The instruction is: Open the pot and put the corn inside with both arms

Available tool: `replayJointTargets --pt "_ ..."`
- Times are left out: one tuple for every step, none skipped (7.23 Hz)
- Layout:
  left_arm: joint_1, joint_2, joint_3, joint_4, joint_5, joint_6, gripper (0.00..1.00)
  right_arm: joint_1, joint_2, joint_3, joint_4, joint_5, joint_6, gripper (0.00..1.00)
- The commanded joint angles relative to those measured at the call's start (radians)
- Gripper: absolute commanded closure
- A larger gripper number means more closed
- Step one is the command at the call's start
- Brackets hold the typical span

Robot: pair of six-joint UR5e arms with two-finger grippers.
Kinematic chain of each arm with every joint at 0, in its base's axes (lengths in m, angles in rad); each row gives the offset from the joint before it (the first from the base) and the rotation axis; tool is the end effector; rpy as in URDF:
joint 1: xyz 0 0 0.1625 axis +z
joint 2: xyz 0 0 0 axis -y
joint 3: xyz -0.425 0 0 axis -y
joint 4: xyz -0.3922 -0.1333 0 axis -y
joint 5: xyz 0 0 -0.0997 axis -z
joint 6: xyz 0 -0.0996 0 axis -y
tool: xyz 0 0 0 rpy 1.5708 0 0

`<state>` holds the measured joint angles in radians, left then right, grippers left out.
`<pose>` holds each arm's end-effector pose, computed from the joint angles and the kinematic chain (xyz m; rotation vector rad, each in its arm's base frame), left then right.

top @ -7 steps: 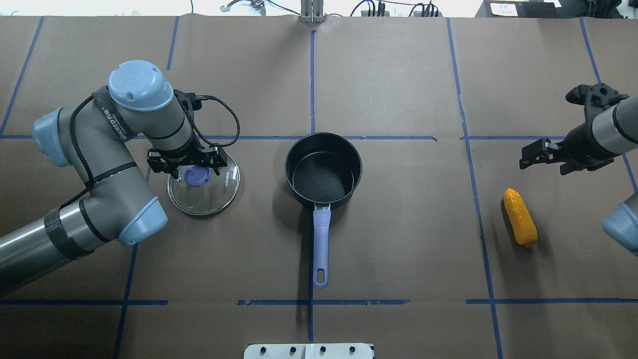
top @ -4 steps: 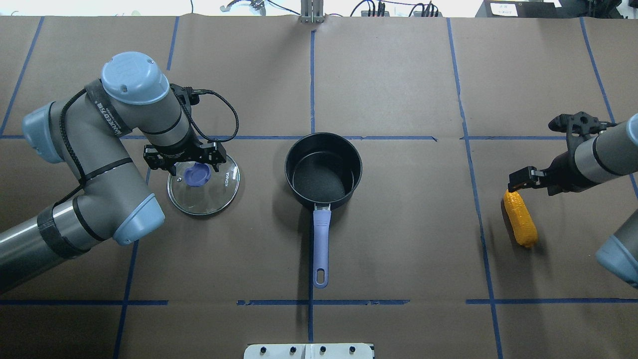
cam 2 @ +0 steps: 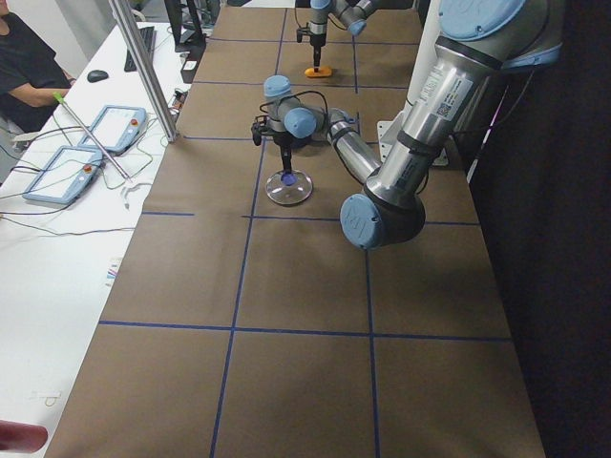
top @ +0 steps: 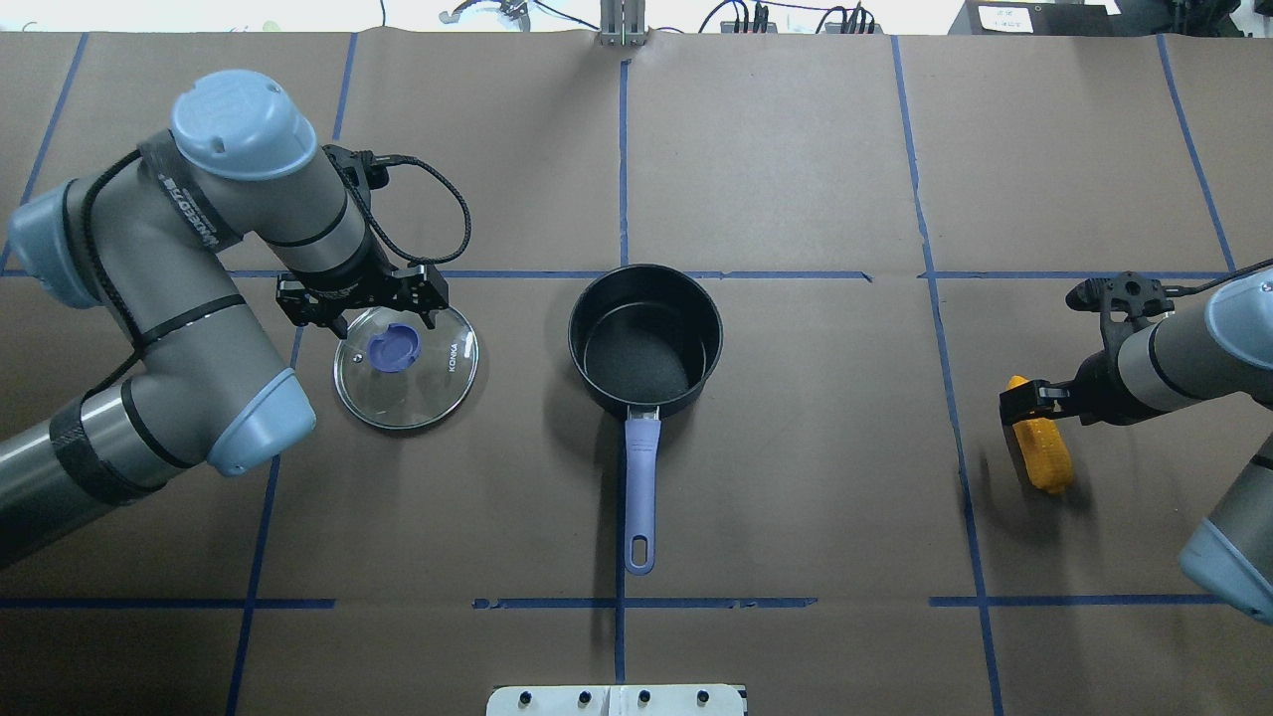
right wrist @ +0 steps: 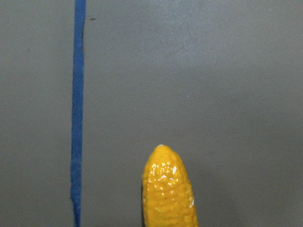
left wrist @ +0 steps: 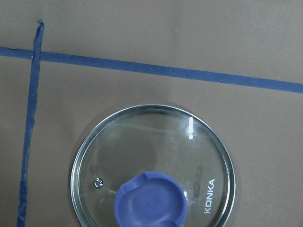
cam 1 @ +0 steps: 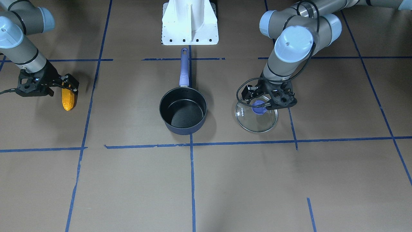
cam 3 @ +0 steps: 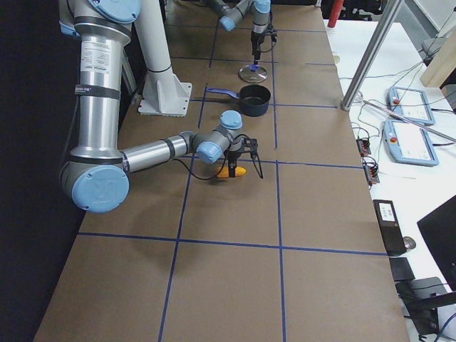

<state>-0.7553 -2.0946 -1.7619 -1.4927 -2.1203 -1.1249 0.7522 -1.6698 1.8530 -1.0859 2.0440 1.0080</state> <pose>0.4098 -0.4975 0.2824 -0.0870 0.8112 -0.1172 -0.2881 -0.3900 0.5218 0.0401 -0.7962 0.0212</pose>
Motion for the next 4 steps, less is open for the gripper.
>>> replayJointTargets --pt "-0.018 0.002 -0.068 0.063 -0.013 0.001 0.00 -0.022 -0.002 -0.009 -0.003 -0.019 0.000 0.00" --pt "-0.024 0.007 -0.103 0.072 -0.016 0.001 0.00 -0.030 -0.002 -0.018 -0.006 -0.025 0.000 0.00" --pt "-0.024 0.005 -0.152 0.134 -0.017 0.001 0.00 -0.036 -0.001 -0.037 -0.005 -0.030 0.001 0.06" --pt "-0.024 0.007 -0.203 0.178 -0.017 0.001 0.00 -0.036 0.001 -0.043 0.000 -0.031 0.003 0.35"
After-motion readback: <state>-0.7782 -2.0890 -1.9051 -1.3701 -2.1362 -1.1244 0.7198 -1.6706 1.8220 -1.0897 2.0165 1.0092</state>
